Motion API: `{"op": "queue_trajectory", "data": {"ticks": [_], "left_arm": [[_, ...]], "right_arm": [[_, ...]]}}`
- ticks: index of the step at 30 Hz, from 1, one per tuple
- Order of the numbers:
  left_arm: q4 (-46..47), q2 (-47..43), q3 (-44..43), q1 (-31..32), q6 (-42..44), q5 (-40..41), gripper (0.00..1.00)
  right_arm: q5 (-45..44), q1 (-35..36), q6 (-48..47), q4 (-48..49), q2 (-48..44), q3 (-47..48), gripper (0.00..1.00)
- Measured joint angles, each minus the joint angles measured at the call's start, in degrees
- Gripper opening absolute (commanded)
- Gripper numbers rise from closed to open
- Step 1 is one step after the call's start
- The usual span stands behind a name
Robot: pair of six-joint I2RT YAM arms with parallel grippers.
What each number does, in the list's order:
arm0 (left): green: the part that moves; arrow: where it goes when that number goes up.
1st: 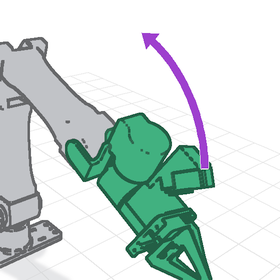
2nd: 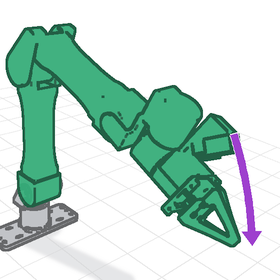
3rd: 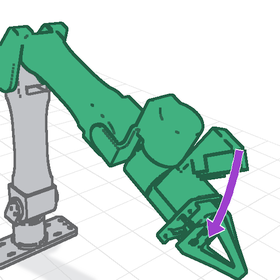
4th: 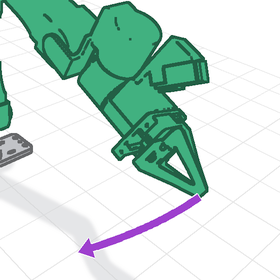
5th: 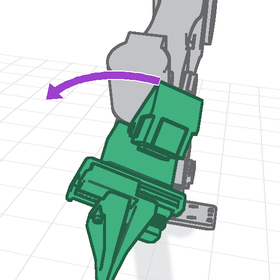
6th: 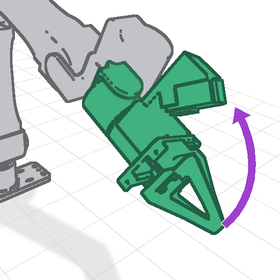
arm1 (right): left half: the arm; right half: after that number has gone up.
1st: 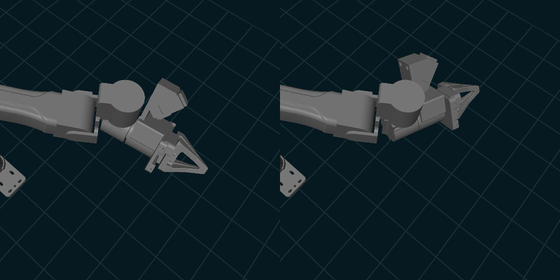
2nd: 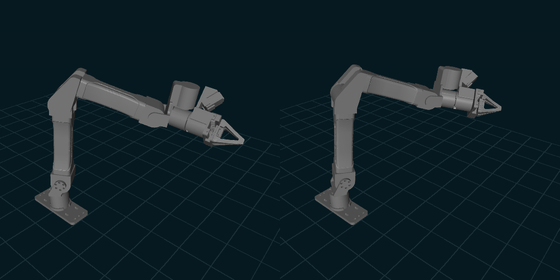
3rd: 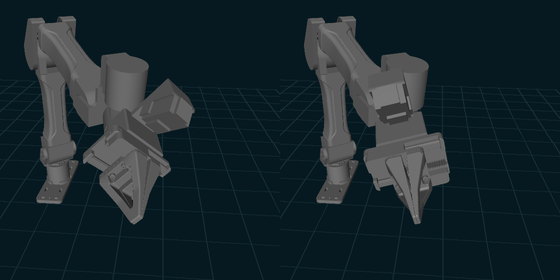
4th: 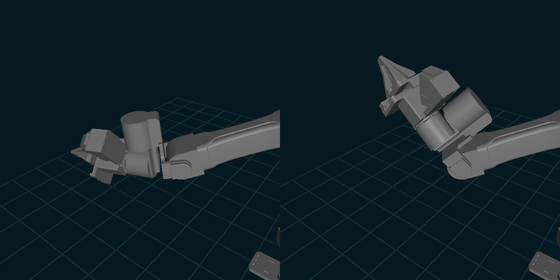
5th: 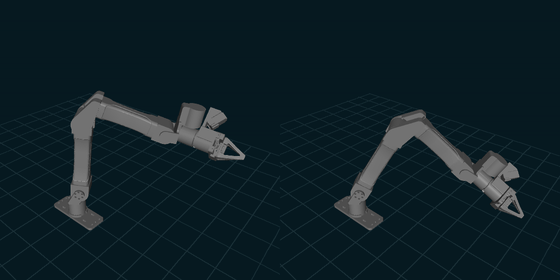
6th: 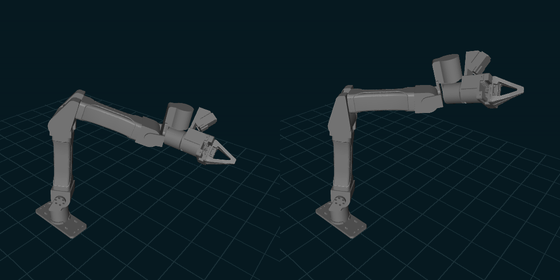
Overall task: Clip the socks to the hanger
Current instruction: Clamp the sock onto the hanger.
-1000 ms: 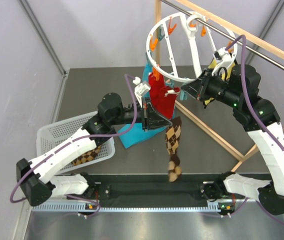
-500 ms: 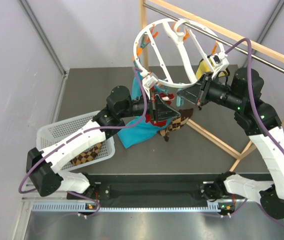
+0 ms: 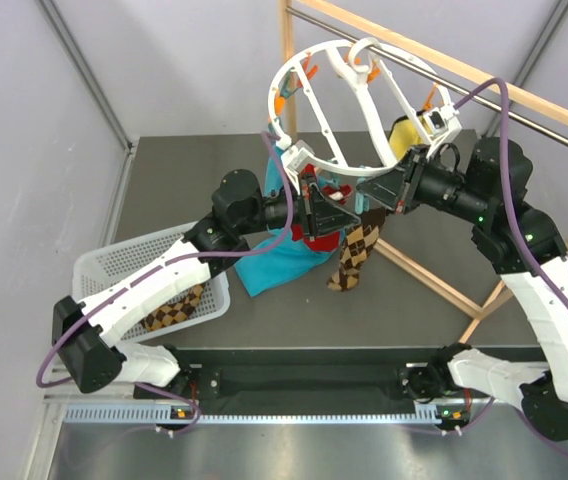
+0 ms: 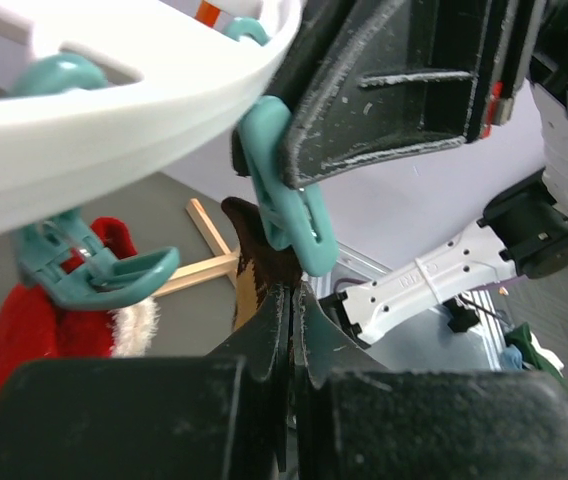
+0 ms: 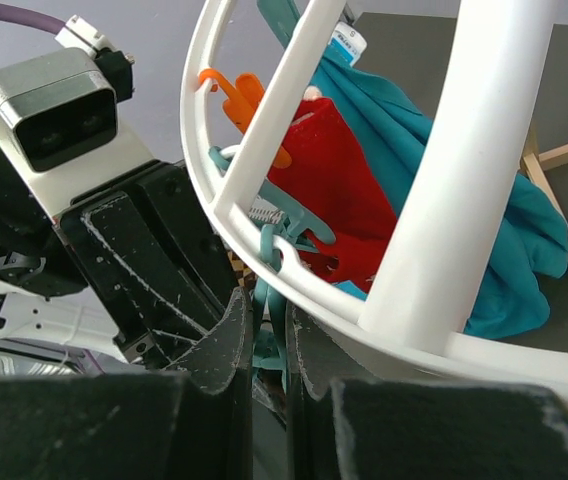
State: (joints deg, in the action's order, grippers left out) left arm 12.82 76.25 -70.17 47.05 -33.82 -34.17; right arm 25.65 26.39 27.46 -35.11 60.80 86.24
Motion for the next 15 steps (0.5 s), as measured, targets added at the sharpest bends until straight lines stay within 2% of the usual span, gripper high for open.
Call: {"op": "queue_trajectory", "data": {"ticks": [15], "left_arm": [[-1.44, -4.0, 0.02, 0.0, 1.22, 5.62, 0.0]], "right_arm": [[0.83, 0.0, -0.39, 1.42, -0.7, -1.22, 0.0]]}}
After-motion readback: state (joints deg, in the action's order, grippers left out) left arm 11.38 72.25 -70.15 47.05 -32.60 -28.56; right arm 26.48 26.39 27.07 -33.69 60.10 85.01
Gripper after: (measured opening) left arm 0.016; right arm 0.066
